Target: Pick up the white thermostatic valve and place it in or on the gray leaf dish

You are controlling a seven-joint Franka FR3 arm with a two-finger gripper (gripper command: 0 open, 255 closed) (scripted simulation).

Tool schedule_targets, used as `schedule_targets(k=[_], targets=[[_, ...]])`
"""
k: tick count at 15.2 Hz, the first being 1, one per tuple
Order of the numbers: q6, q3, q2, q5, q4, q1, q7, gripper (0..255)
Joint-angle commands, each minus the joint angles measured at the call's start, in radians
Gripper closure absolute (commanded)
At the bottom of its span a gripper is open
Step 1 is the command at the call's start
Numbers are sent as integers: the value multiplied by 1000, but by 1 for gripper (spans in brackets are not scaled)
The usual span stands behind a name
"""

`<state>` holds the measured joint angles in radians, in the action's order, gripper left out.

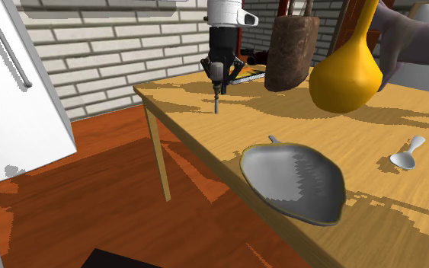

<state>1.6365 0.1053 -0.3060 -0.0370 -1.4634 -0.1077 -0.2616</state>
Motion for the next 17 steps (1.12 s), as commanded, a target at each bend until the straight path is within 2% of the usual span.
schedule_targets(k=[1, 6, 17], targets=[[0, 0, 0, 0, 0, 0, 0, 255], [0, 0, 0, 0, 0, 0, 0, 255], [-158, 1, -21, -2, 179, 4, 1, 255]])
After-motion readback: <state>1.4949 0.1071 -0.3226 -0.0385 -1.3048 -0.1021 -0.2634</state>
